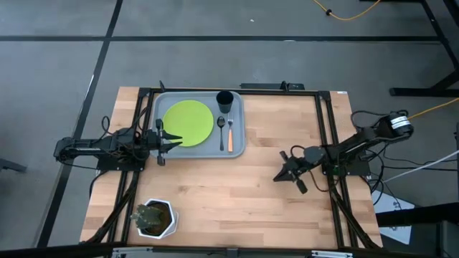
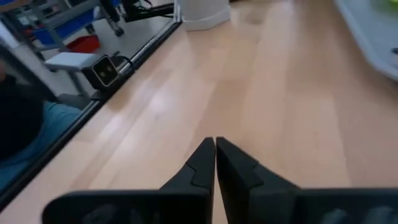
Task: Pick and place plate/cup/fork/spoon on tray
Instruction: Return to Home Position
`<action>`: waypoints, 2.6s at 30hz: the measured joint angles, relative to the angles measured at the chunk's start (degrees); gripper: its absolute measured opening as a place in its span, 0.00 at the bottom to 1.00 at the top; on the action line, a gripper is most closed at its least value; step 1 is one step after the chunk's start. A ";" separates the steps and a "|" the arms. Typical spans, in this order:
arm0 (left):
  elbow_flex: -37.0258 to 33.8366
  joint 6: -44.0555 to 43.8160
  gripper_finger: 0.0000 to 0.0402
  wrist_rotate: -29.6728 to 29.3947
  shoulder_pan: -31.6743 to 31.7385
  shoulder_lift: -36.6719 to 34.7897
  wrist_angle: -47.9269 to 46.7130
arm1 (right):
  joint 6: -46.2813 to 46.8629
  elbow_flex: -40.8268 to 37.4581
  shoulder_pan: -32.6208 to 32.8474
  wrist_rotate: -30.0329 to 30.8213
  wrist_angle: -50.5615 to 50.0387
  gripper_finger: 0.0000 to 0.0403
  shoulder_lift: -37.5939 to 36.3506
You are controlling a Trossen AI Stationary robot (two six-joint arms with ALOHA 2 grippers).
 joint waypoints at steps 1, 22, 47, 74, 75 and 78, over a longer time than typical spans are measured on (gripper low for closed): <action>-0.02 -0.01 0.19 -0.01 0.00 0.00 0.08 | 0.17 -0.35 -0.46 -0.06 -0.94 0.05 -0.87; -0.02 0.00 0.19 -0.02 0.00 0.00 0.10 | -6.32 -0.31 -3.51 -1.95 -33.01 0.05 -35.18; -0.01 0.00 0.19 -0.02 0.01 0.00 0.15 | -7.89 -0.29 -3.75 4.54 -52.05 0.05 -70.45; 0.00 0.00 0.19 -0.02 0.00 -0.02 0.13 | -7.00 -0.27 -3.75 12.18 -53.39 0.05 -71.37; 0.00 0.00 0.19 -0.02 0.02 -0.02 0.13 | -6.39 -0.29 -3.75 12.15 -53.44 0.05 -71.12; 0.00 0.00 0.19 -0.02 0.00 -0.02 0.13 | -6.39 -0.27 -3.75 12.04 -53.42 0.05 -71.01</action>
